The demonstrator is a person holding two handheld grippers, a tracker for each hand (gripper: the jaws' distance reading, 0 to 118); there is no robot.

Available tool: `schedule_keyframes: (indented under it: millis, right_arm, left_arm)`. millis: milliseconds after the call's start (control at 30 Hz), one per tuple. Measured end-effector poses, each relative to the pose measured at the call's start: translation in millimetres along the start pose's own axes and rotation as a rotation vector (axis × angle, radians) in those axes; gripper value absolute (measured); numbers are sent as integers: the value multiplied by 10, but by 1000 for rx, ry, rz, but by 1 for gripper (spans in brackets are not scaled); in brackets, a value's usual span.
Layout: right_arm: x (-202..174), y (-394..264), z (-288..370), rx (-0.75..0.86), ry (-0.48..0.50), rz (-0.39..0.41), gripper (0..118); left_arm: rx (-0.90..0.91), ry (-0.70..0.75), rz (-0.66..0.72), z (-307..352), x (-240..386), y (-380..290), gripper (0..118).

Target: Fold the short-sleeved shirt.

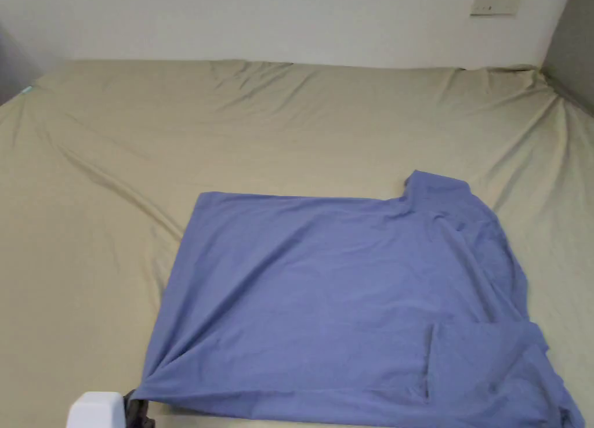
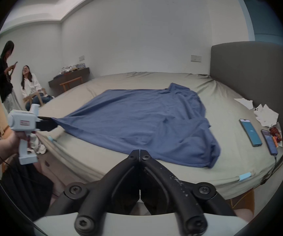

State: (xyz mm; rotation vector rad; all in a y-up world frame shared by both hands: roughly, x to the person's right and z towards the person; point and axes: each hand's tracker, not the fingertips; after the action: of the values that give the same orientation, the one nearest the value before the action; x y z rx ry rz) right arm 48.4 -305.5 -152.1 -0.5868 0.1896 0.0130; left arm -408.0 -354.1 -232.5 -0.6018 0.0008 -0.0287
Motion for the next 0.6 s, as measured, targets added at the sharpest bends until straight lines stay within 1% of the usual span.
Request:
schedule_keyframes:
  millis: [67, 100, 133, 167, 200, 233, 267, 300, 367, 400, 433, 467, 500, 567, 600]
  right_arm:
    - [241, 34, -161, -48, -18, -28, 4]
    - [352, 47, -249, -72, -48, -7, 14]
    - [467, 45, -343, -84, -96, 21, 44]
    - [576, 46, -450, -108, -144, 28, 74]
    - [682, 47, -537, -117, -160, 17, 98]
    - [787, 54, -615, -127, -136, -10, 109]
    - [893, 41, -715, -171, -135, -61, 106]
    - [953, 34, -780, -182, -166, -80, 106]
    - [1046, 7, -885, -179, -157, -78, 102]
    - [1084, -18, -931, -193, -145, -90, 95]
    - [1116, -34, -965, -231, -112, -111, 68]
    - [1147, -52, -993, -245, -86, -139, 26]
    - [1152, -67, -986, -234, -108, -140, 7]
    - [1111, -48, -894, -204, -81, -139, 7]
    - [1080, -18, -820, -159, -98, -113, 7]
  left_arm:
    - [13, -5, 29, 22, -25, 55, 1]
    - [13, -13, 50, 4, -38, 82, 1]
    - [7, -21, 68, -5, -47, 105, 1]
    - [12, -21, 70, -15, -51, 119, 1]
    - [12, -19, 69, -29, -44, 125, 1]
    - [11, -18, 68, -56, -45, 133, 1]
    - [10, -17, 69, -70, -46, 135, 1]
    - [8, -18, 71, -78, -48, 133, 1]
    - [-2, -16, 84, -93, -44, 134, 1]
    - [-8, -16, 96, -101, -49, 131, 1]
    - [-12, -19, 110, -108, -58, 124, 1]
    - [-18, -20, 119, -114, -66, 118, 1]
    - [-22, -18, 123, -112, -61, 120, 1]
    - [-26, -13, 124, -101, -72, 112, 1]
    - [-28, -13, 127, -81, -89, 113, 1]
